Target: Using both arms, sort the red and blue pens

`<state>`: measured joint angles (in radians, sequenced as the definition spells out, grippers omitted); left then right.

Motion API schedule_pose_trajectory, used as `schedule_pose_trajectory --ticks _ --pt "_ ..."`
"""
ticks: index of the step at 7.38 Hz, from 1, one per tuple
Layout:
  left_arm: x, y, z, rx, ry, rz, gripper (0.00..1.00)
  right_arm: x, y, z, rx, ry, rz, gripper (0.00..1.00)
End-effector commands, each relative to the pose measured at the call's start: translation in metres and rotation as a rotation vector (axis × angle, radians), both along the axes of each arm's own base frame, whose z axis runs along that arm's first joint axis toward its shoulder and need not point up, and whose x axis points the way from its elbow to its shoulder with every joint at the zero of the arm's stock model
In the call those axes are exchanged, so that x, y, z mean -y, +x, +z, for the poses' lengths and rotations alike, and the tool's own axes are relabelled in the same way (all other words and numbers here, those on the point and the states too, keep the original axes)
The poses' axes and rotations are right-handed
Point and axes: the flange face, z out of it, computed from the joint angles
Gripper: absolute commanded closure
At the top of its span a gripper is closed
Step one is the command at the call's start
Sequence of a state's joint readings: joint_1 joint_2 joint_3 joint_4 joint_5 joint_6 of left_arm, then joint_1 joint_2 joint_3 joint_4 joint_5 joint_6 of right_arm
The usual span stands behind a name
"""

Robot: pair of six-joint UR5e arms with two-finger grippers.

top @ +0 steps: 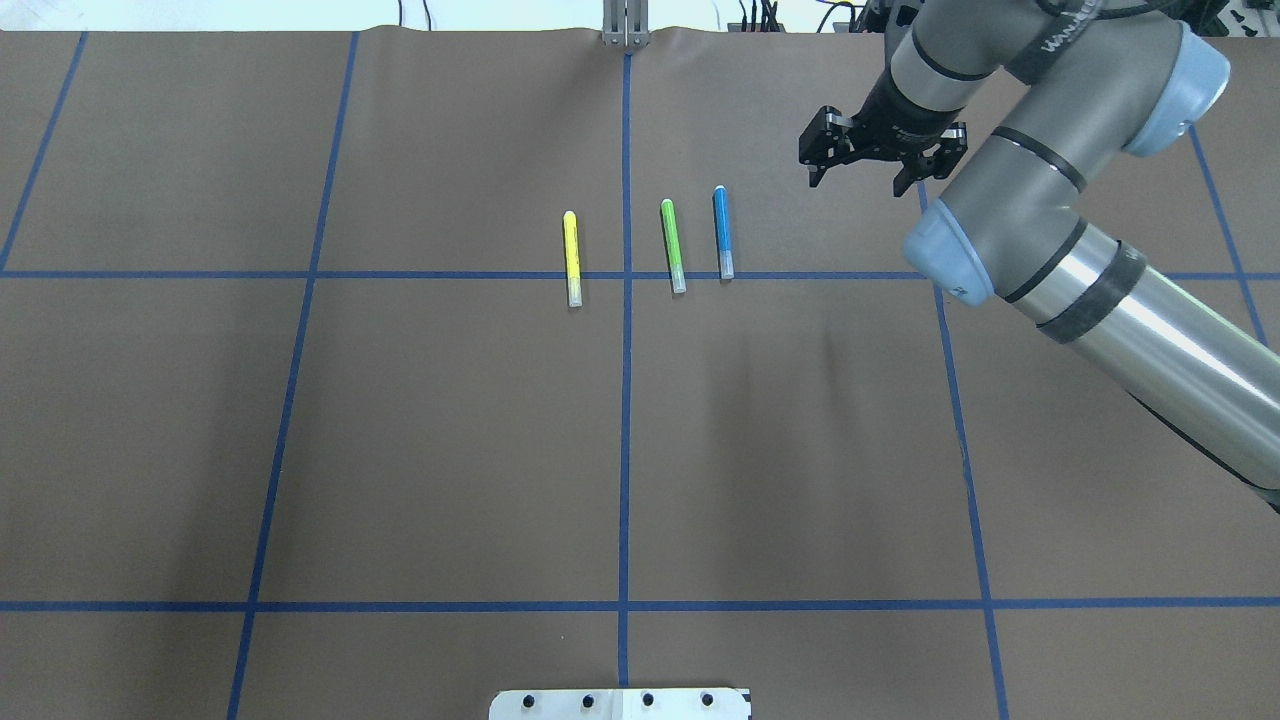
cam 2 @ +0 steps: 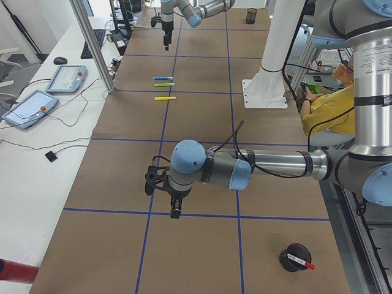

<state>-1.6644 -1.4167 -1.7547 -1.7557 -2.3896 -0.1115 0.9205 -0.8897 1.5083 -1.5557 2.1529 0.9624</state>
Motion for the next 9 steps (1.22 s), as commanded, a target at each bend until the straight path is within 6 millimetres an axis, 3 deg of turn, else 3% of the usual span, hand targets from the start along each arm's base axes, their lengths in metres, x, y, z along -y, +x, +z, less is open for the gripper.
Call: schedule_pose_trajectory --ticks 1,3,5,7,9 --pt "-0.008 0.001 0.006 0.0 -0.002 0.004 0.0 0.024 -0.045 -0.016 -0.057 -0.072 -0.025 0.01" --pt "-0.01 0.002 0.004 0.001 0.008 0.006 0.0 0.045 -0.066 -0.017 -0.094 -0.143 -0.054 0.01" --pt "-0.01 0.002 0.004 0.002 0.008 0.006 0.0 0.034 -0.093 -0.008 -0.07 -0.154 -0.166 0.01" --pt "-0.01 0.002 0.002 0.002 0.025 0.008 0.0 0.021 -0.129 -0.012 -0.077 -0.172 -0.212 0.03" --pt "-0.009 0.002 -0.001 0.002 0.031 0.008 0.0 0.019 -0.142 -0.005 -0.093 -0.185 -0.22 0.1"
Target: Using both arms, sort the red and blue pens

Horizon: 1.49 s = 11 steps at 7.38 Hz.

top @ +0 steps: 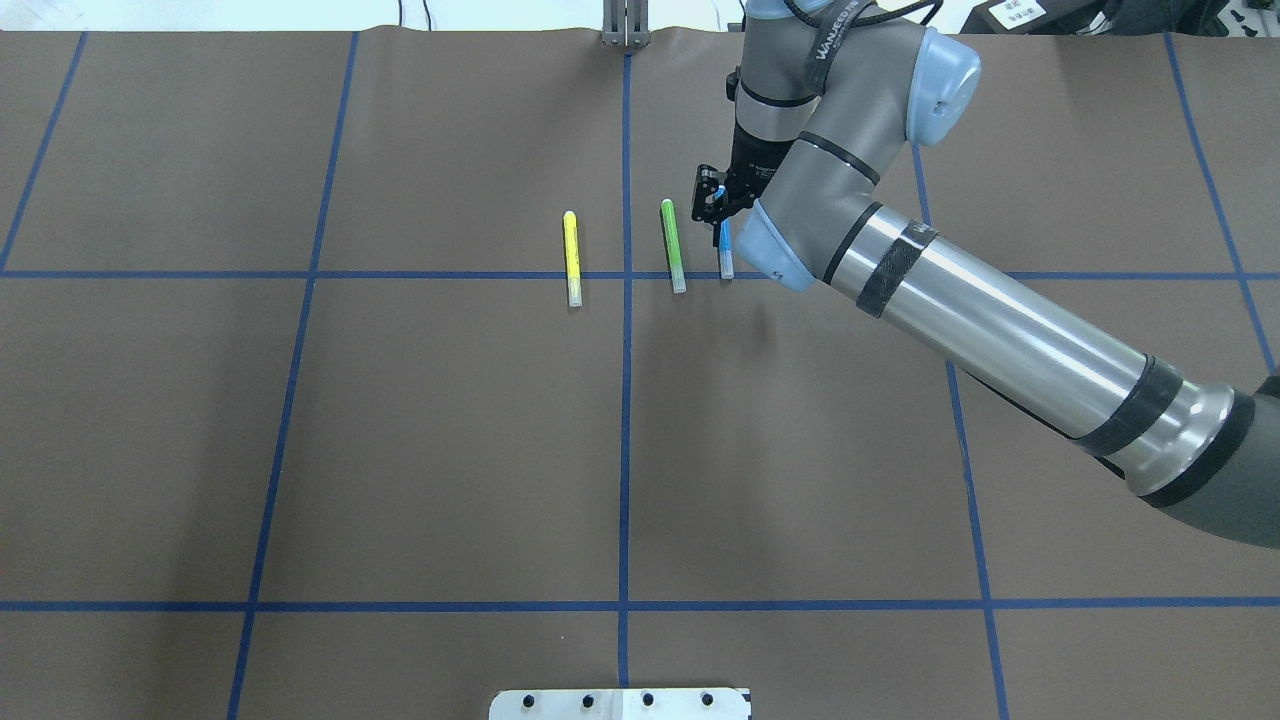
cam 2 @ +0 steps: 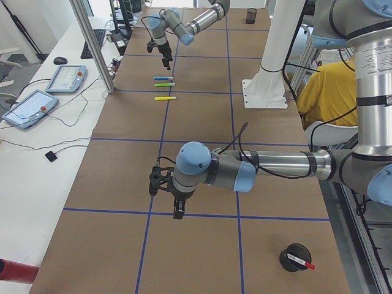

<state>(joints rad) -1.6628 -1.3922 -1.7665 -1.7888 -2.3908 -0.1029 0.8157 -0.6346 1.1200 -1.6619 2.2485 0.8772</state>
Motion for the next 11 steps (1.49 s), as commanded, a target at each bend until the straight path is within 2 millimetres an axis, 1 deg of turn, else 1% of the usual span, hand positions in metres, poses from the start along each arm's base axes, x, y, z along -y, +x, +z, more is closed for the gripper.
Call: schedule_pose_trajectory --ticks 1,2,3,4,5,6,7,10,11 --pt "0.0 0.0 -0.003 0.0 0.007 0.0 0.0 0.001 -0.012 0.012 -0.018 -0.015 -0.01 0.15" --pt "0.001 0.0 -0.005 0.0 0.012 0.0 0.0 0.012 -0.022 0.011 -0.017 -0.01 -0.008 0.17" --pt "0.0 0.0 -0.005 0.0 0.01 0.0 0.0 0.018 -0.032 0.016 -0.004 0.002 -0.009 0.21" --pt "0.001 0.0 -0.008 0.001 0.015 0.0 0.0 0.021 -0.034 0.017 -0.001 0.005 -0.008 0.22" --pt "0.001 0.0 -0.009 0.001 0.018 0.0 0.0 0.016 -0.042 0.018 -0.005 0.003 -0.018 0.27" --pt "0.001 0.0 -0.008 0.001 0.017 0.0 0.0 0.009 -0.051 0.019 -0.01 0.009 -0.03 0.35" --pt "0.001 0.0 -0.011 0.001 0.021 0.0 0.0 0.007 -0.054 0.018 -0.008 0.011 -0.035 0.53" --pt "0.001 0.0 -0.012 0.002 0.024 0.0 0.0 0.006 -0.055 0.021 -0.01 0.029 -0.052 0.62" --pt "0.001 0.0 -0.012 0.002 0.024 0.0 0.0 0.007 -0.055 0.025 -0.018 0.037 -0.054 0.63"
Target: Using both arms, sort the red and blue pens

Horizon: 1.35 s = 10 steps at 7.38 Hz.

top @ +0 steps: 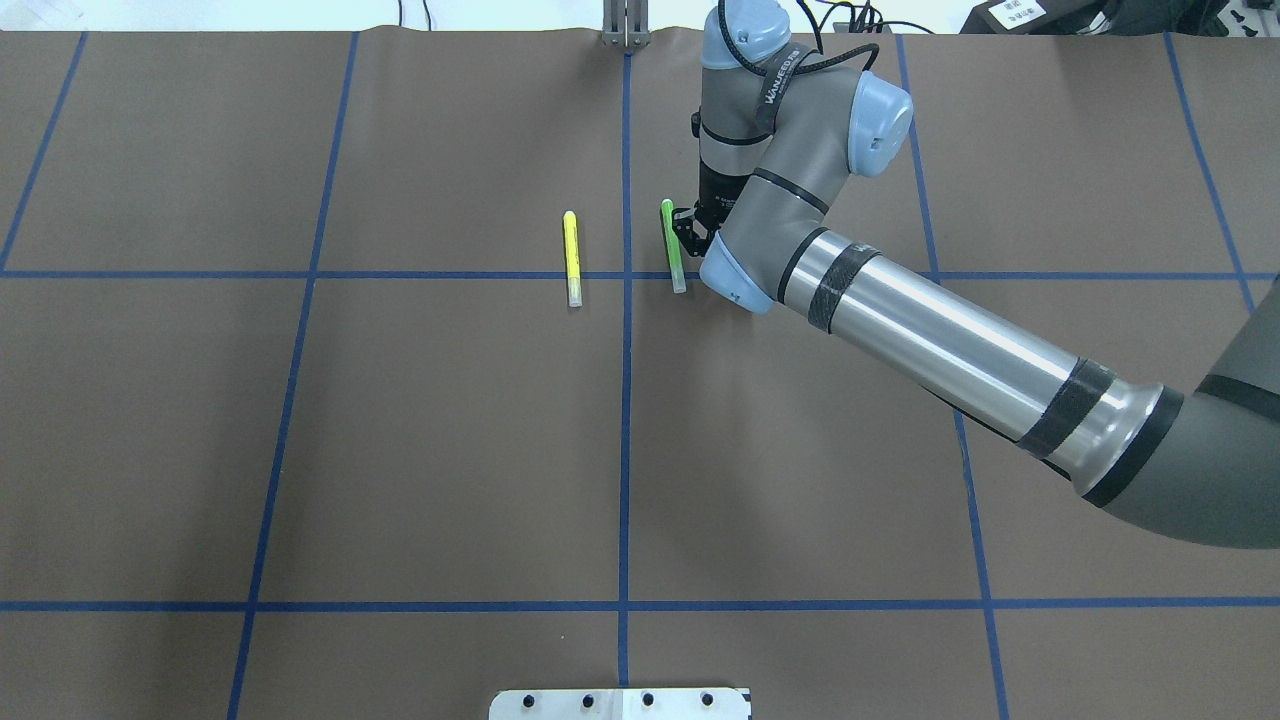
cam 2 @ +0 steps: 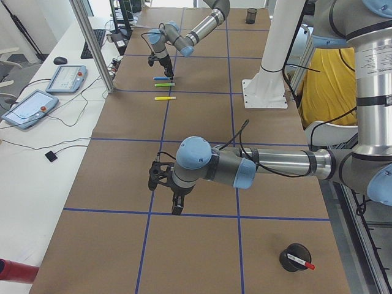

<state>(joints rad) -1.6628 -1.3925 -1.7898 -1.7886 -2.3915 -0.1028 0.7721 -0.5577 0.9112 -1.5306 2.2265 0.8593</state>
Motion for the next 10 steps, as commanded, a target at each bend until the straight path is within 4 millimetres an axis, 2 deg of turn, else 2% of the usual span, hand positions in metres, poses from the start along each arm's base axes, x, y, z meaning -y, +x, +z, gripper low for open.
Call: schedule_pose_trajectory --ticks 1,7,8,9,10 --pt "0.0002 0.0 -0.0004 0.0 0.001 0.0 0.0 0.001 -0.0005 0.0045 -0.007 0.014 -0.009 0.62" --pt "0.0002 0.0 -0.0025 0.0 0.003 -0.001 0.0 -0.005 -0.0085 0.007 -0.013 0.02 -0.022 0.63" --pt "0.0002 0.0 -0.0025 0.0 0.003 -0.001 0.0 -0.0049 -0.0086 0.0078 -0.013 0.02 -0.023 0.66" --pt "0.0002 0.0 -0.0025 0.0 0.004 0.0 0.0 -0.005 -0.0085 0.007 -0.012 0.021 -0.023 0.76" --pt "0.0002 0.0 -0.0025 0.0 0.004 0.0 0.0 -0.005 -0.0083 0.0093 -0.013 0.028 -0.034 0.81"
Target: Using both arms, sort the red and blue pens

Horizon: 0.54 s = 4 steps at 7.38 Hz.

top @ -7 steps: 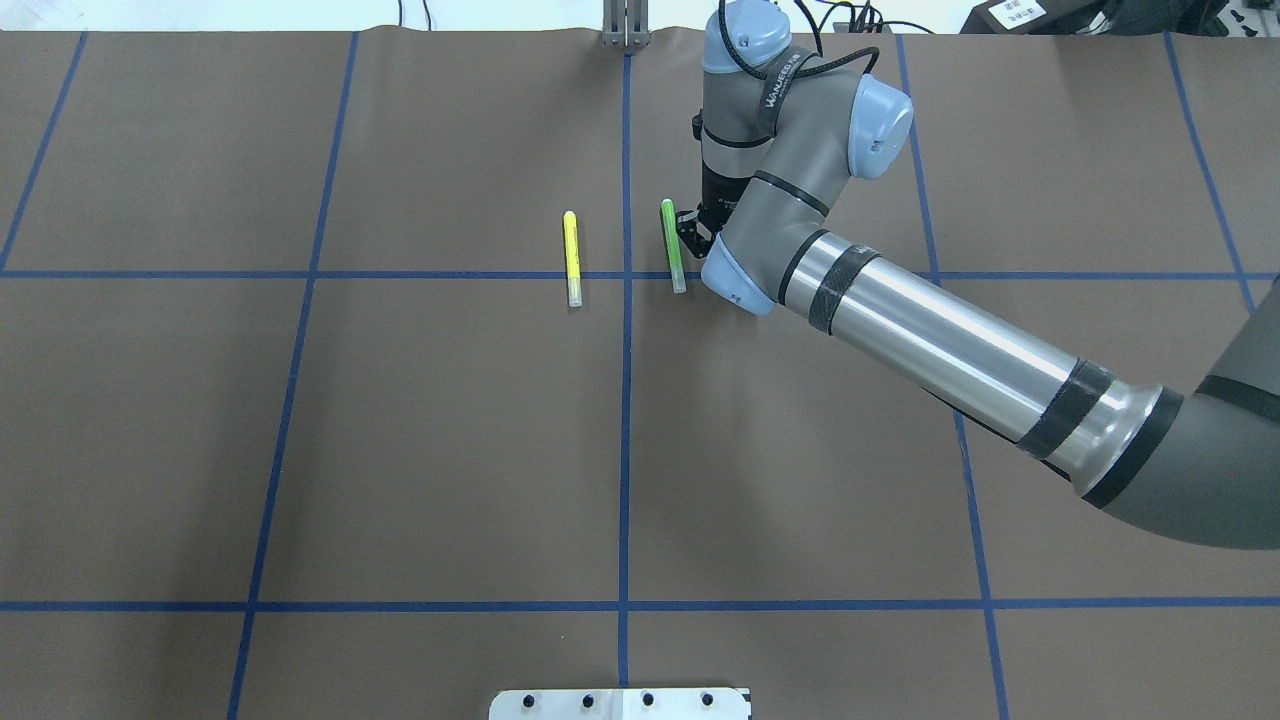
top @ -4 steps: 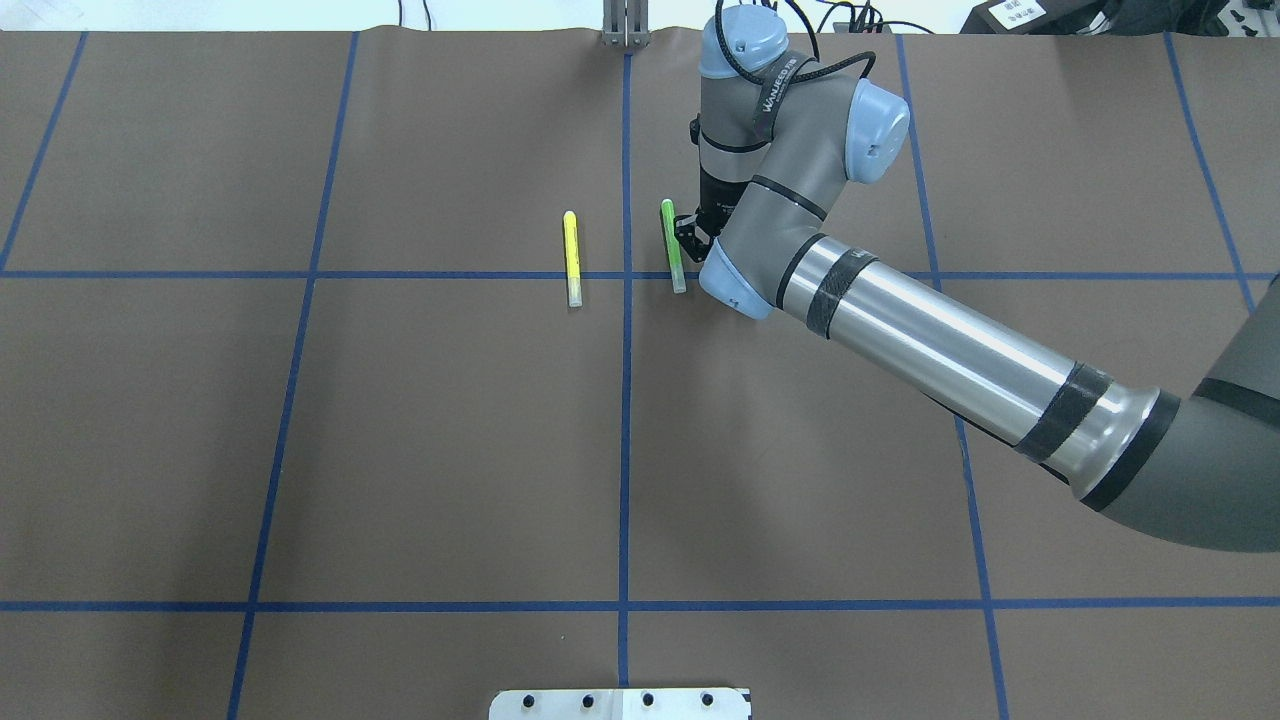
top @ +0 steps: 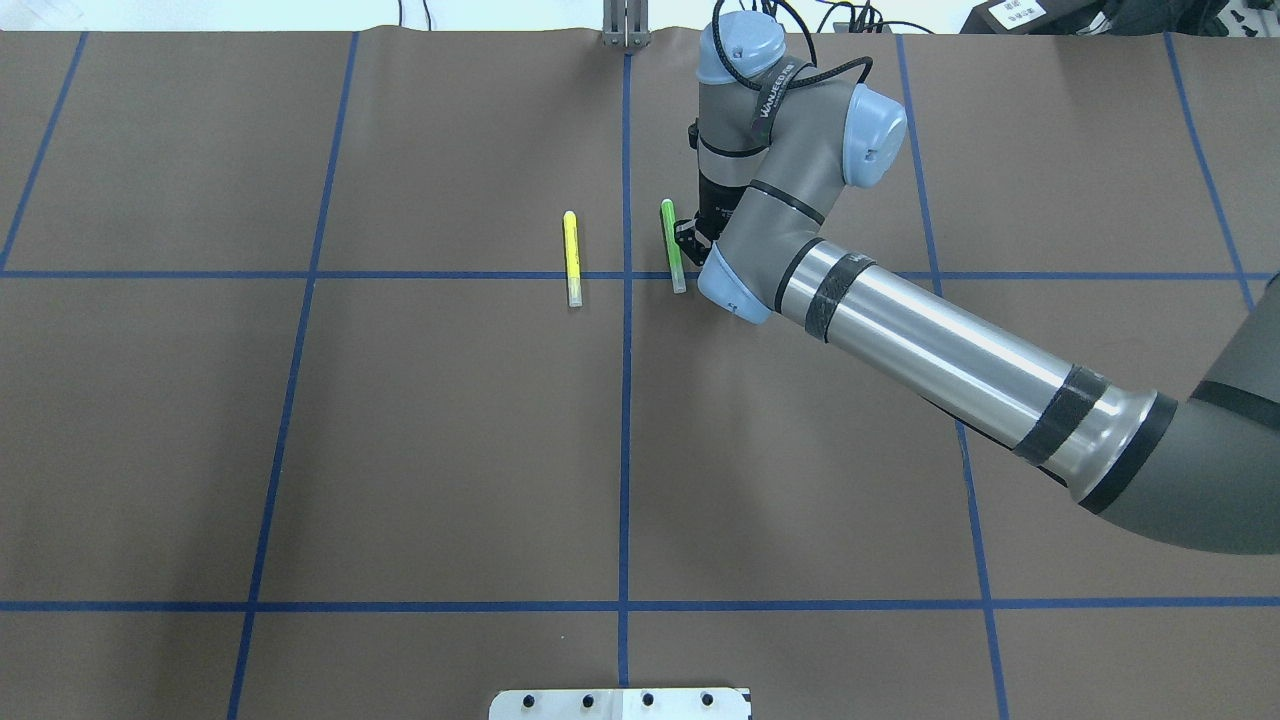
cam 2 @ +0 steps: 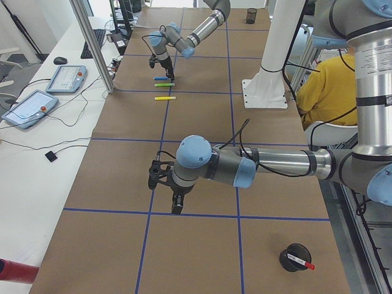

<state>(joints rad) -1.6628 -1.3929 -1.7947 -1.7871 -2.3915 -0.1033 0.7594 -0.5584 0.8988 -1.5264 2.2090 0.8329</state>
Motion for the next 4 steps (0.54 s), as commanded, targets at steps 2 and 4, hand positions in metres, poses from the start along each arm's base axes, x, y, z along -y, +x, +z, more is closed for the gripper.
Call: schedule_pose_trajectory --ticks 2,4 --pt "0.0 0.0 0.0 0.0 0.0 0.0 0.0 0.001 0.001 0.0 0.0 0.009 -0.009 1.0" --pt "0.0 0.001 0.0 0.0 -0.001 0.001 0.0 0.009 0.015 -0.015 0.023 0.03 0.006 1.0"
